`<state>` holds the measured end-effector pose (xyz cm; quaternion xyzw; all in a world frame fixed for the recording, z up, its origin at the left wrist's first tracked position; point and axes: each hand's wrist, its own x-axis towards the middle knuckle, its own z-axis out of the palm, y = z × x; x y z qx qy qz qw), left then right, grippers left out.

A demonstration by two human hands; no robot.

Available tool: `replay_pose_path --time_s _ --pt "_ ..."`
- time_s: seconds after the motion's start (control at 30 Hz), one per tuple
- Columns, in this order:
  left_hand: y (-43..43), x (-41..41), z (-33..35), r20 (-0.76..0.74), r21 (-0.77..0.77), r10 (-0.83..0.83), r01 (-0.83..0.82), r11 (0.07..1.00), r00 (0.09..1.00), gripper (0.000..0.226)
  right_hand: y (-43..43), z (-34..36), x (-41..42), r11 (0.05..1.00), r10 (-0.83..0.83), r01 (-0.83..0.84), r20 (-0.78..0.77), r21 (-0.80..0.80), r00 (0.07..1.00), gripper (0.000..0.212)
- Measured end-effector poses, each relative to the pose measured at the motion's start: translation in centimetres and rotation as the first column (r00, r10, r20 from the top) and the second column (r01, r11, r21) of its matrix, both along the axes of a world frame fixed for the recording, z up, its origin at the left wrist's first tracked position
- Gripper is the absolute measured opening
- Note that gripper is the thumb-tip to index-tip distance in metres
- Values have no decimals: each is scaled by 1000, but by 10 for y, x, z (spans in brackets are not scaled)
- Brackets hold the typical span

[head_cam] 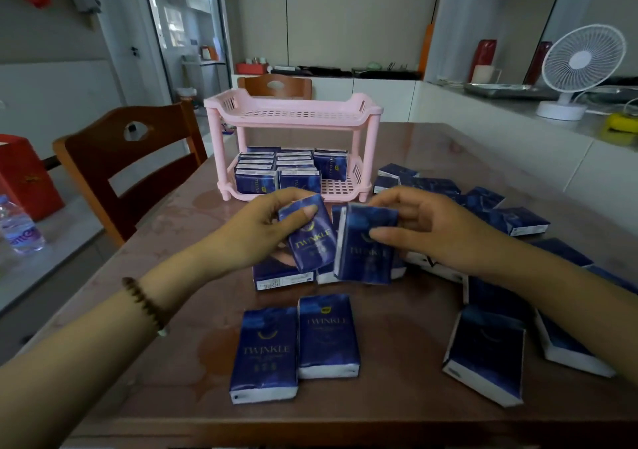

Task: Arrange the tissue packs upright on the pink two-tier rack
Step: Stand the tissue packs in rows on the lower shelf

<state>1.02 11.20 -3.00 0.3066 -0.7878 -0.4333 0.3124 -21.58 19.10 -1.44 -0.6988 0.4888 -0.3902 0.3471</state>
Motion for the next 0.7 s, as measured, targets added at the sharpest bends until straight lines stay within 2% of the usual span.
replay_pose_path --time_s 0.07,0.13,0.2,0.27,0.43,0.5,0.6,0.67,0.7 --pt "1 -7 8 -6 87 -1 2 996 1000 33 -8 2 9 999 -36 37 93 -6 995 38" --pt "2 -13 16 27 210 -37 31 977 999 51 -17 2 14 995 -89 93 91 -34 992 41" --pt "-1 -16 17 152 173 -72 45 984 986 75 -24 2 17 990 -131 136 99 -47 986 41" --pt "-5 -16 16 251 102 -71 47 994 965 85 -29 4 16 989 -139 142 89 -34 986 42" --pt "-22 -19 23 267 157 -119 79 985 956 68 -34 10 11 1000 20 -19 -27 6 999 56" --pt "-27 -22 28 273 93 -126 104 990 954 62 -33 10 6 999 10 -15 -96 -42 995 58" --pt "-28 -27 31 237 -91 -104 129 987 966 45 -33 4 -3 993 -60 28 -295 -110 954 57" --pt "-28 -31 27 215 -181 -108 148 972 971 41 -35 -3 -10 995 -72 40 -366 -95 928 52" --pt "-27 -32 23 209 -171 -131 168 971 969 40 -37 -7 -13 997 -65 41 -390 -68 918 52"
